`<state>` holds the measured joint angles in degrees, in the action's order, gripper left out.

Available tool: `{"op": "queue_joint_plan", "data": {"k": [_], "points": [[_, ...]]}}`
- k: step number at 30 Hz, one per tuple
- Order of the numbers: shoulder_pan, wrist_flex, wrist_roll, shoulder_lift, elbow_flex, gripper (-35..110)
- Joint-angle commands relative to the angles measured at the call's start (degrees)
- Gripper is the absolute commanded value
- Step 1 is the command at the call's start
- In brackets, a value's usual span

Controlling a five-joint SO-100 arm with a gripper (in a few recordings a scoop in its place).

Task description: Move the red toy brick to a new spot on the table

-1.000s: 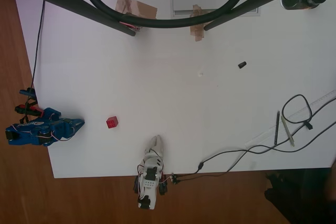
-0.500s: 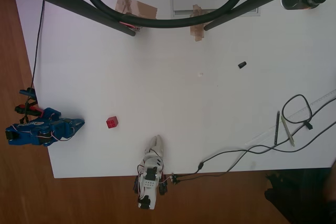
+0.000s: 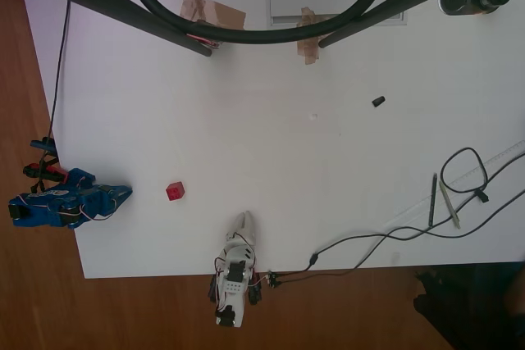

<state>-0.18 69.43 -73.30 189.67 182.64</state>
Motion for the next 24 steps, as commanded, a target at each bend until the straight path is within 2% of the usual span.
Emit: {"op": "queue_joint_plan", "data": {"k": [1,5,10,16,20,24], "points": [[-2.55,-1.67,0.35,1.58,1.85,0],[-4.31,-10.28,0.00,-5.62,-3.87,0],[-4.83,-18.81,-1.85,-29.62,-22.41,0],[-3.34,-19.60,-7.12,-50.36,-46.67,8],[-2.55,-22.50,-13.45,-55.55,-52.03,15],[-0.88,-30.32,-17.93,-57.66,-51.06,22]]}}
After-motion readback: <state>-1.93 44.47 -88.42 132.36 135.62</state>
